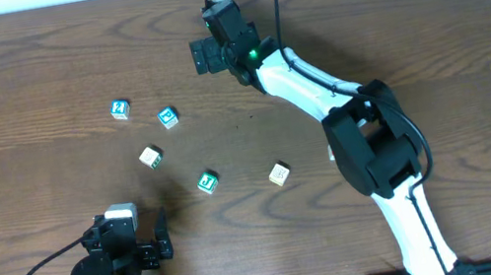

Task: Spell out Ai2
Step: 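Move the right gripper over the red 'I' block and lower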

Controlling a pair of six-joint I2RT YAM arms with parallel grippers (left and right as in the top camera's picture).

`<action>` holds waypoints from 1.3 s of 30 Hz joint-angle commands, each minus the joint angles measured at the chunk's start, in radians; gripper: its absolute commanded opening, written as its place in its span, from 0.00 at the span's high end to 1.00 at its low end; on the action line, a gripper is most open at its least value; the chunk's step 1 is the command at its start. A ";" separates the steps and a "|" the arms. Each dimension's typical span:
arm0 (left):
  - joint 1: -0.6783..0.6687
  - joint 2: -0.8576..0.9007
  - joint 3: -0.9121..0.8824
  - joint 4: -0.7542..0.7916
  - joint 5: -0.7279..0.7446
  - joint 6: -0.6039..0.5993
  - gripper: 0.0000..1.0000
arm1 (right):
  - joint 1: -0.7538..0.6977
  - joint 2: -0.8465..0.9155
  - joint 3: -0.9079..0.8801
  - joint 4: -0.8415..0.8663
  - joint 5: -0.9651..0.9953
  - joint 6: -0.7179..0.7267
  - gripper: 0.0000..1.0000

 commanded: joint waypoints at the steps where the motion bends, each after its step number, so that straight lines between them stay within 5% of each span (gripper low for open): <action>1: 0.007 -0.006 -0.012 0.004 0.000 0.021 0.04 | 0.001 0.013 0.024 -0.003 0.036 0.040 0.03; 18: 0.007 -0.006 -0.012 0.004 0.000 0.021 0.05 | 0.005 0.058 0.024 -0.066 -0.014 0.084 0.08; 39: 0.007 -0.006 -0.012 0.004 0.000 0.021 0.05 | 0.011 0.078 0.024 -0.058 -0.018 0.098 0.31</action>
